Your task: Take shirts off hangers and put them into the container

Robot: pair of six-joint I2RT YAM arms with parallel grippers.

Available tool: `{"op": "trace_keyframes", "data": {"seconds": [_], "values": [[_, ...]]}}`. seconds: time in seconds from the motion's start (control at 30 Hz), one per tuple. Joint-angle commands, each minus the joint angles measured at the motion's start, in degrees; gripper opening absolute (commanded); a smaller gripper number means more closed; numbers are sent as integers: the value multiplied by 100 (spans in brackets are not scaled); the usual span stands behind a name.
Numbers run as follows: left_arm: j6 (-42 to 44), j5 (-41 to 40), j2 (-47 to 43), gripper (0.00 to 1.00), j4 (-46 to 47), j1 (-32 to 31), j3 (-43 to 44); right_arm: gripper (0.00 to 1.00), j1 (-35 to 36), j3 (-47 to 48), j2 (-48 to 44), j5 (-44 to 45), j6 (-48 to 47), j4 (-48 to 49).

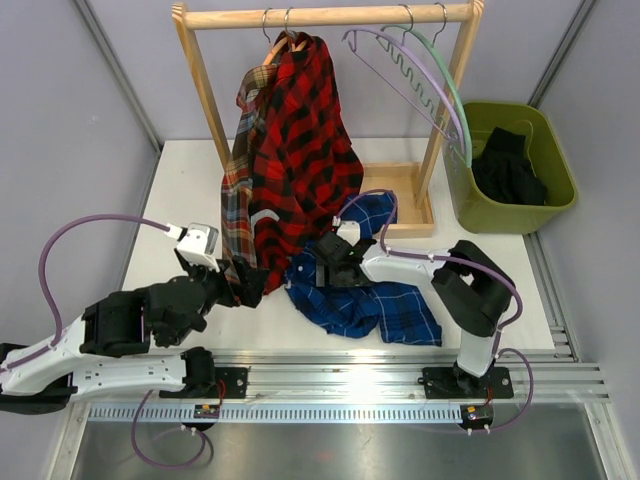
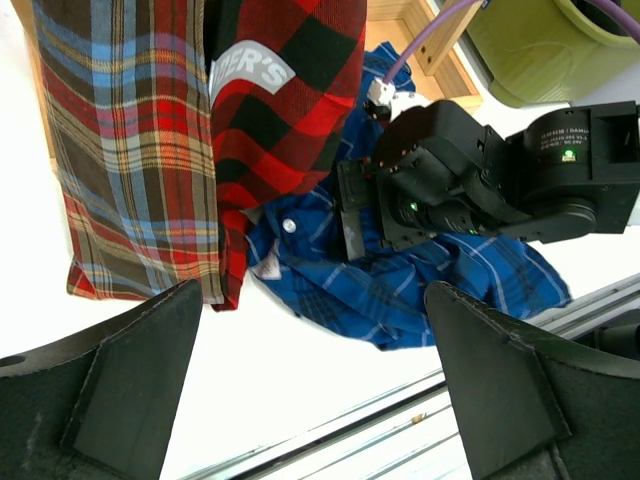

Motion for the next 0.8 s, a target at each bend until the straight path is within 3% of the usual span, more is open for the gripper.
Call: {"op": "trace_keyframes", "data": {"seconds": [0.0,0.07,0.13,0.23,0.33,0.47,0.67,0.77], "values": [[-212,-45,-154,97,64,-24,-4,98,-2,-10,423,12,237,748],[-247,-63,-189,97,20,-15,-22,87,7,-220,441,-6,342,915],[-264,-89,-224,97,2,-15,-39,46,-2,-379,406,21,456,1013],[-238,-107,-198,97,20,-15,-48,0,7,-590,179,336,667,847],[-185,-98,-128,97,72,-15,-31,0,7,-818,-146,679,1052,469],[-133,-98,-40,97,90,-24,13,0,7,-1301,-1530,1941,2107,-532],[-45,-2,39,97,213,-15,40,0,7,-1364,-3617,3518,3953,-3027],[-18,60,136,97,239,-24,101,0,7,-1119,-4347,4080,3798,-3601]]}}
